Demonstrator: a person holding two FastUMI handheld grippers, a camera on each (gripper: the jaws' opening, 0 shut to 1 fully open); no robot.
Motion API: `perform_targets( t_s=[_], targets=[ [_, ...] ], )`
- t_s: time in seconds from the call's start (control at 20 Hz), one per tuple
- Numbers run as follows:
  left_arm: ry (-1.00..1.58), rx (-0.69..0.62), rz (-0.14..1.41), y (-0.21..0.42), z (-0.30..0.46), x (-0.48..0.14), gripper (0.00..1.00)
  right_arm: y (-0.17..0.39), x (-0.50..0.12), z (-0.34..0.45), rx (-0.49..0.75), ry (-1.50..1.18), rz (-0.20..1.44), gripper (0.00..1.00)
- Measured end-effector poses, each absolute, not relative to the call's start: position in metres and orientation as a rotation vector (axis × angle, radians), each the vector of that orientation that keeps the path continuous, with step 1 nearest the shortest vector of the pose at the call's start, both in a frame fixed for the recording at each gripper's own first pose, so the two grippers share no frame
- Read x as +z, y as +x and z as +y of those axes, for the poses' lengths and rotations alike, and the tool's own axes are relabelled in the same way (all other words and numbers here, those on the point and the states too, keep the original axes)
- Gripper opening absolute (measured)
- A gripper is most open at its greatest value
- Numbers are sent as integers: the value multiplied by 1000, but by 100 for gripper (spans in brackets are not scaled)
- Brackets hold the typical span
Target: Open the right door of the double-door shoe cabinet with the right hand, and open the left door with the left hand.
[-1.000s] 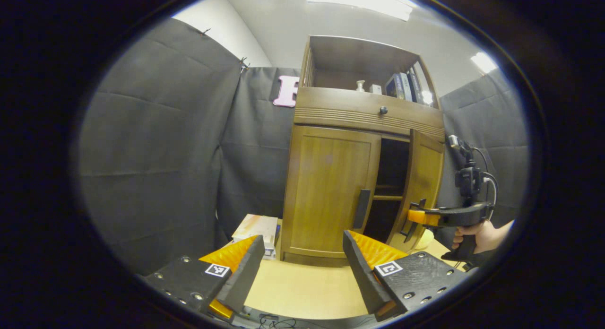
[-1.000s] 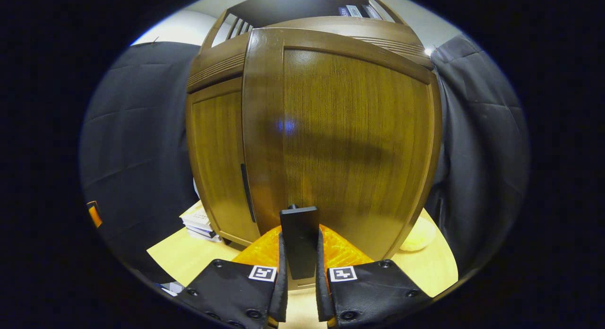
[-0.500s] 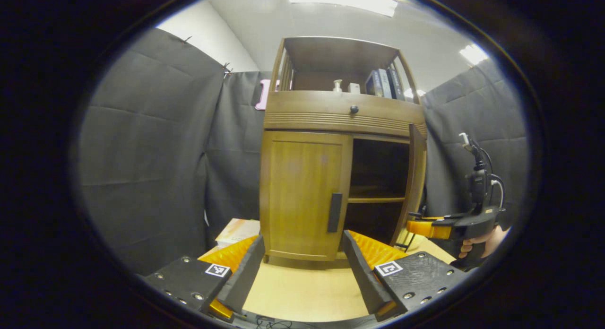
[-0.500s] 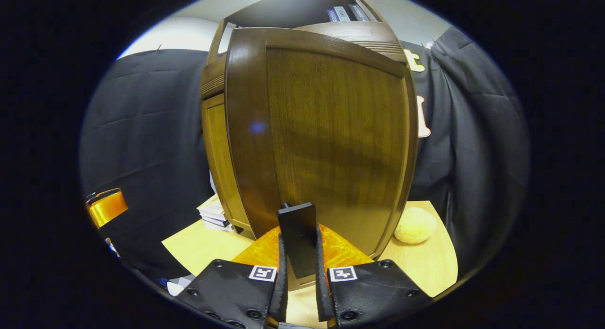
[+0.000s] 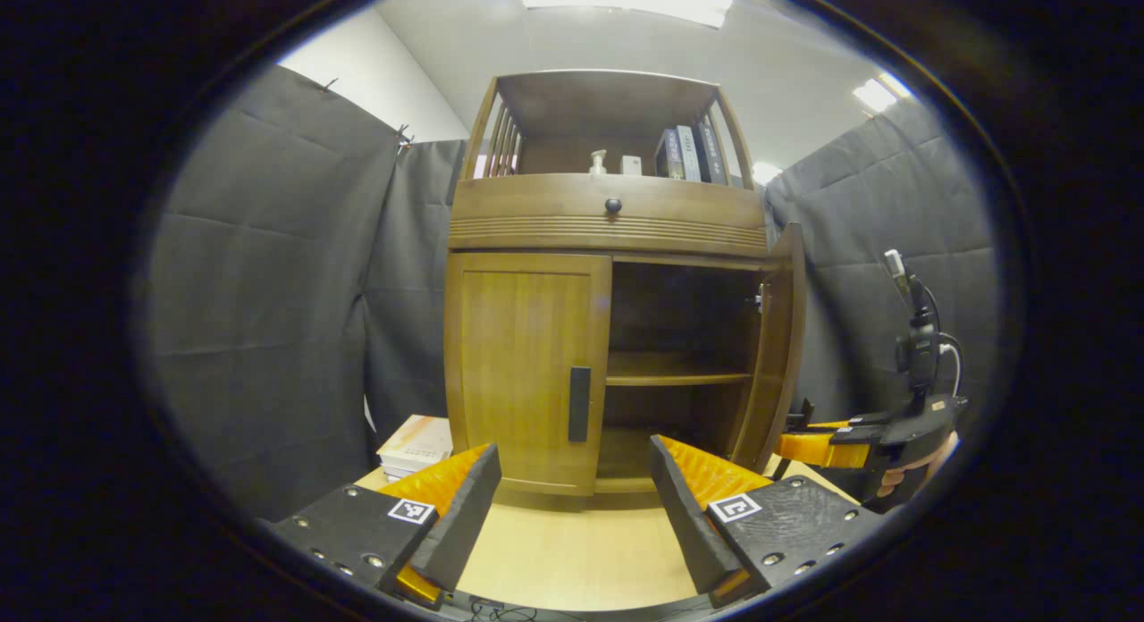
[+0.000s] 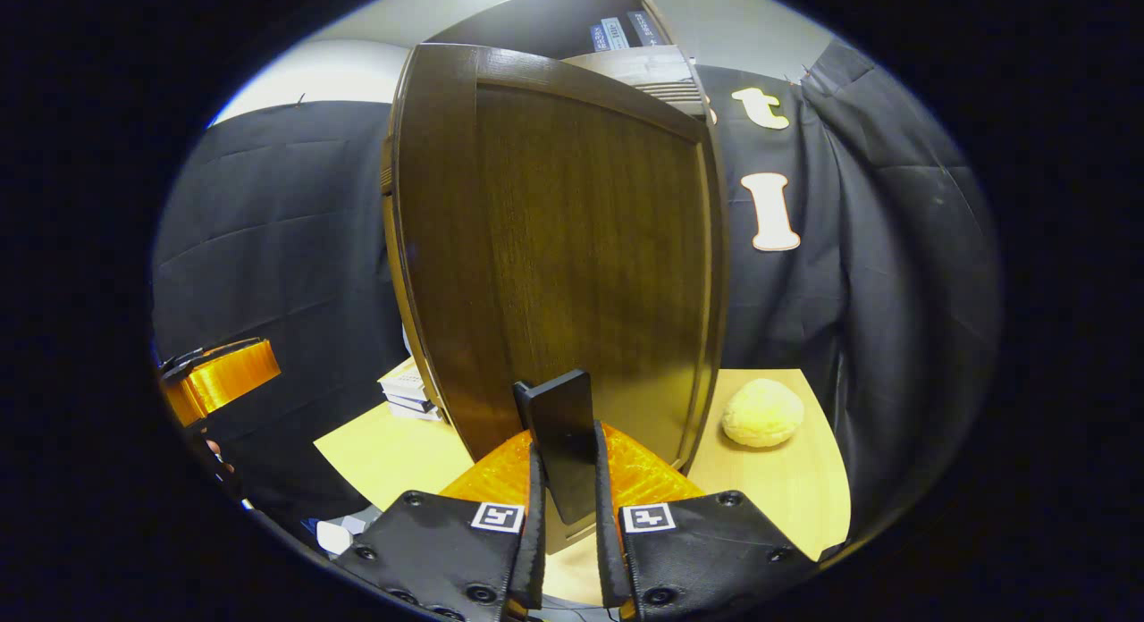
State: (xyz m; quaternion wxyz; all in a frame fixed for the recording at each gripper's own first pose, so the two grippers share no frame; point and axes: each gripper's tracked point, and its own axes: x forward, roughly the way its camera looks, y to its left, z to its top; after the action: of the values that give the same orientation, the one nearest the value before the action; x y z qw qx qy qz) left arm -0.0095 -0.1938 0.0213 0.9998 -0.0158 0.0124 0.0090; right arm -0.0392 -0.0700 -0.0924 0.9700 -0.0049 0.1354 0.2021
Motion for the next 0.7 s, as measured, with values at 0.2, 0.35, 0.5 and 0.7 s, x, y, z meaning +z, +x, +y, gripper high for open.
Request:
perform_targets(
  t_s=[0.2,0.35,0.5,0.7],
  targets=[
    [-41,20,31,-20,-220,17,94,-44,-94,-107,410,-43,247,26],
    [-43,22,37,-26,-238,14,95,-43,-92,-136,397,-17,243,25],
    [-40,19,41,-31,-257,13,95,-39,-90,-164,366,-9,232,24],
    [-18,3,53,-34,-274,9,95,-33,-89,-197,327,44,236,9]
  ],
)
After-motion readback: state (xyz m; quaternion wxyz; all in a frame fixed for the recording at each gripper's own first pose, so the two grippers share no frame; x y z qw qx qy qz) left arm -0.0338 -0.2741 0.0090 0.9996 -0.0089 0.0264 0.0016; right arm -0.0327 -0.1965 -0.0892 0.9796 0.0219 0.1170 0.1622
